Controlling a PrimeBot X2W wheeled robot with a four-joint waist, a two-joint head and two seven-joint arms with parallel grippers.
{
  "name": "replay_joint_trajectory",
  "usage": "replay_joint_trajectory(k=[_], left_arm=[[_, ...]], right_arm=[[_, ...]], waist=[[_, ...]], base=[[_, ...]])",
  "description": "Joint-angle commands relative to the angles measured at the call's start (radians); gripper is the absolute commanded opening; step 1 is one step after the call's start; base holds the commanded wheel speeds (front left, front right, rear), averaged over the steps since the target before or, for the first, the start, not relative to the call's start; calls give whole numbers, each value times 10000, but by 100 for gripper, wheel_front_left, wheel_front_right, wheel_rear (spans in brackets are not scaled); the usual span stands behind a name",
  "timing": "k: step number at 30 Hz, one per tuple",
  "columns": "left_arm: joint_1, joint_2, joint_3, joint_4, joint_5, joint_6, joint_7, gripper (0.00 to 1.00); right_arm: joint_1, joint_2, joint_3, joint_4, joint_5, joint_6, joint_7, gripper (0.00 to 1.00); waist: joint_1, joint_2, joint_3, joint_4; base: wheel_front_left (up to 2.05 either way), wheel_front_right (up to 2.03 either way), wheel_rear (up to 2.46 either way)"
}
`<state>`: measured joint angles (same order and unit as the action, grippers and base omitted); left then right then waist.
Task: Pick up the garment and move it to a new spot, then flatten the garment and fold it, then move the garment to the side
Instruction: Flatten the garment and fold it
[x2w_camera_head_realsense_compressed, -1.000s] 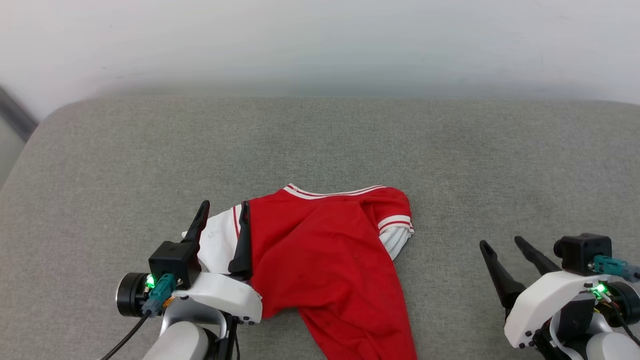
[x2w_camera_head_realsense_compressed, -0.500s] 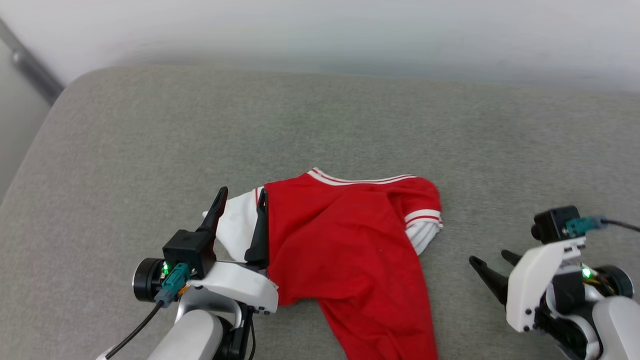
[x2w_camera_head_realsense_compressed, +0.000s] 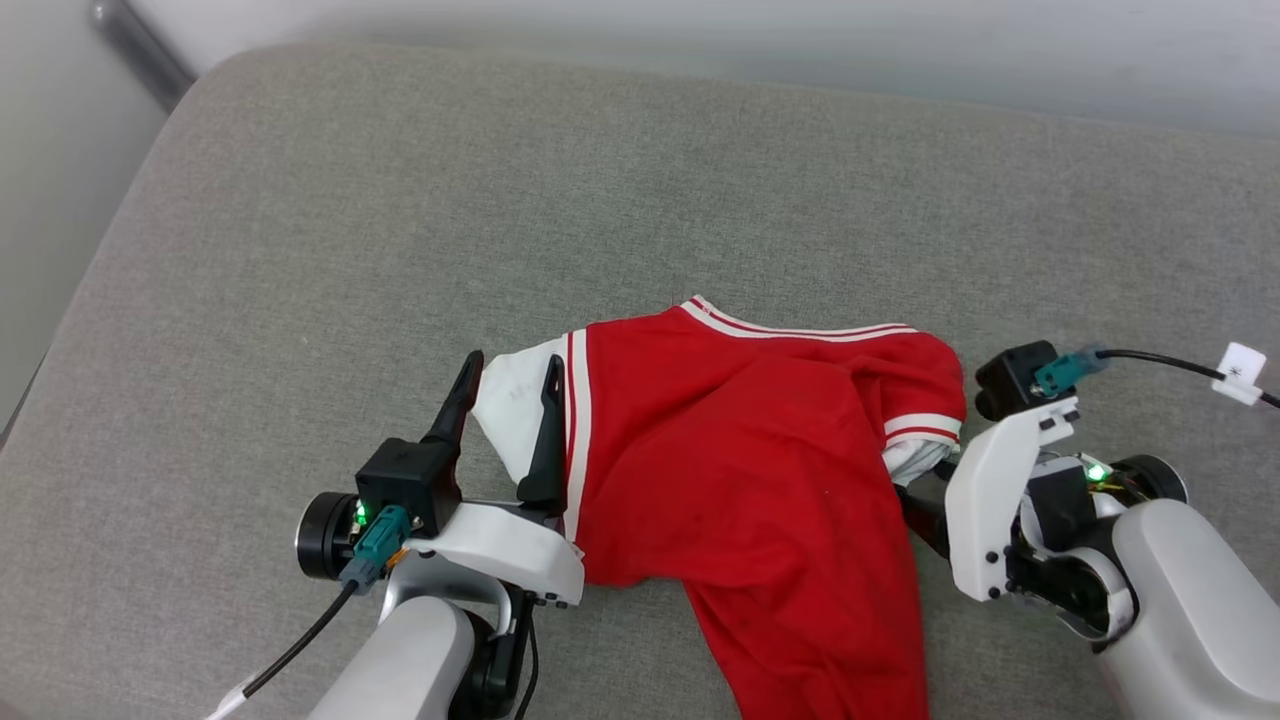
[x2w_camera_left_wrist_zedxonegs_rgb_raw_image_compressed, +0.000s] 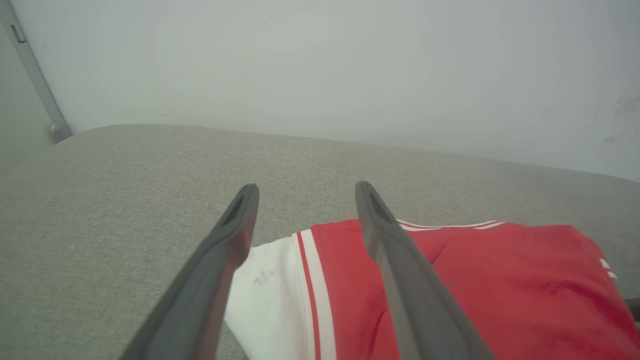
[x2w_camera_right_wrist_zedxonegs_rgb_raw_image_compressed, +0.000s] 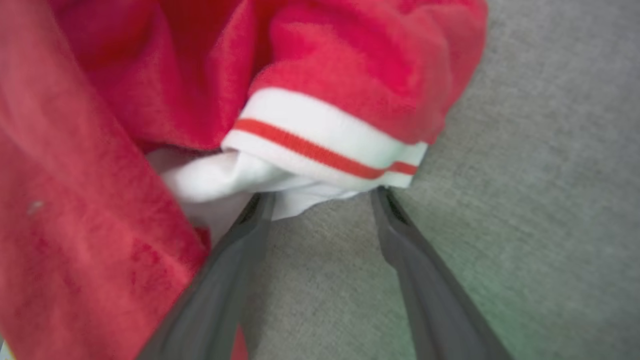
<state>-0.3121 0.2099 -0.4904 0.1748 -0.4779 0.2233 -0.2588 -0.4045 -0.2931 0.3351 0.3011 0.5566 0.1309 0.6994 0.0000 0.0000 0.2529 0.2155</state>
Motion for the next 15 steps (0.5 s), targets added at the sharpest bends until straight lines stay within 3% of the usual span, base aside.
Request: replay_joint_trajectory(k=[1, 2, 3, 4, 8, 15], left_arm=[[-107, -52, 15, 50, 95, -23, -53, 100], [-121, -78, 25, 75, 97, -42, -53, 100], [-131, -97, 39, 95, 104, -44, -58, 100], [-141, -113, 54, 116, 122, -51, -63, 100], [-109, -138, 156, 164, 182, -61, -77, 100], [143, -108, 327, 218, 231, -87, -83, 100]], right_arm=[[80, 97, 299, 446, 83, -3, 252, 100], [131, 157, 410, 646, 185, -3, 354, 85], [171, 184, 537, 821, 210, -2, 438, 37], [182, 158, 654, 945, 218, -3, 454, 0], [-43, 32, 780, 950, 333, -3, 207, 0], [-707, -837, 427, -259, 37, -5, -333, 0]], waist=[[0, 0, 40, 29], [0, 0, 55, 34], [0, 0, 66, 36], [0, 0, 80, 35], [0, 0, 54, -85], [0, 0, -257, -548]], base=[[0, 0, 0], [0, 0, 0], [0, 0, 0], [0, 0, 0], [0, 0, 0], [0, 0, 0]])
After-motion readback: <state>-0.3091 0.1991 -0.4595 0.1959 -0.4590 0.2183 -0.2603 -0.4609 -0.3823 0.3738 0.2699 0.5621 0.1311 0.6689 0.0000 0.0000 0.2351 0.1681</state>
